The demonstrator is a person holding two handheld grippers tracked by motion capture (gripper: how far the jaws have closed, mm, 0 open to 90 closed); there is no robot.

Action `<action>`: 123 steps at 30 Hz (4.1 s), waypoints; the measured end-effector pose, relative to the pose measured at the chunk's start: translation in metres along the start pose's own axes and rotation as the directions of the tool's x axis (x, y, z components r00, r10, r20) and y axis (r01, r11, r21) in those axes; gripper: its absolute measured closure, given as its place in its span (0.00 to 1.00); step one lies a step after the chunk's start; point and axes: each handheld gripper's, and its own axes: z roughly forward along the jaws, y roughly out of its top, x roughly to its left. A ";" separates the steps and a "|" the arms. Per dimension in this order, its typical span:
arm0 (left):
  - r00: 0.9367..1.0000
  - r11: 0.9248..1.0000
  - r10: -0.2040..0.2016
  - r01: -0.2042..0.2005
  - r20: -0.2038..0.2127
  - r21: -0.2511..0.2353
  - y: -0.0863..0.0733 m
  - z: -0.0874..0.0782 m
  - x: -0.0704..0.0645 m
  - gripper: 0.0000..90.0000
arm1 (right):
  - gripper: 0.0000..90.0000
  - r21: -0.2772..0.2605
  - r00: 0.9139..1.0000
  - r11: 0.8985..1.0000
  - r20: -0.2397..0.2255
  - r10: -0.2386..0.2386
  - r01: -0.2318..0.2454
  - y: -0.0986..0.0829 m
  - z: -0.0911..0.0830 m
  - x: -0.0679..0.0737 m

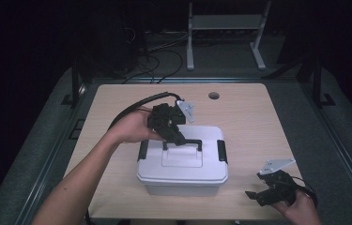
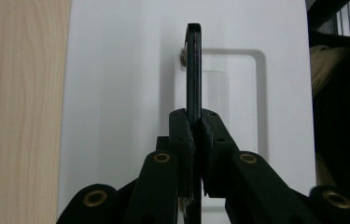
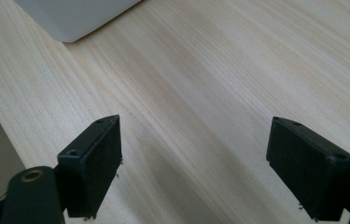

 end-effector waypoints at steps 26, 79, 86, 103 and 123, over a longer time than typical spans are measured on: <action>0.998 0.995 -0.065 0.064 -0.008 -0.079 -0.034 -0.008 -0.001 0.67 | 0.20 -0.004 1.000 1.000 0.002 -0.001 0.001 0.003 0.000 0.001; 0.989 0.982 -0.135 0.126 -0.058 -0.142 -0.085 -0.030 -0.010 0.39 | 0.19 -0.009 1.000 1.000 0.013 0.011 -0.011 0.006 0.001 0.000; 0.987 0.979 -0.149 0.140 -0.058 -0.148 -0.093 -0.031 -0.009 0.38 | 0.19 -0.004 1.000 1.000 0.015 0.011 -0.011 0.006 0.002 0.000; 0.981 0.972 -0.179 0.165 -0.075 -0.168 -0.113 -0.037 -0.015 0.36 | 0.19 -0.010 1.000 1.000 0.018 0.014 -0.013 0.006 0.000 0.000; 0.962 0.953 -0.259 0.239 -0.089 -0.185 -0.157 -0.035 -0.018 0.33 | 0.19 -0.002 1.000 1.000 0.019 0.016 -0.016 0.005 0.002 -0.001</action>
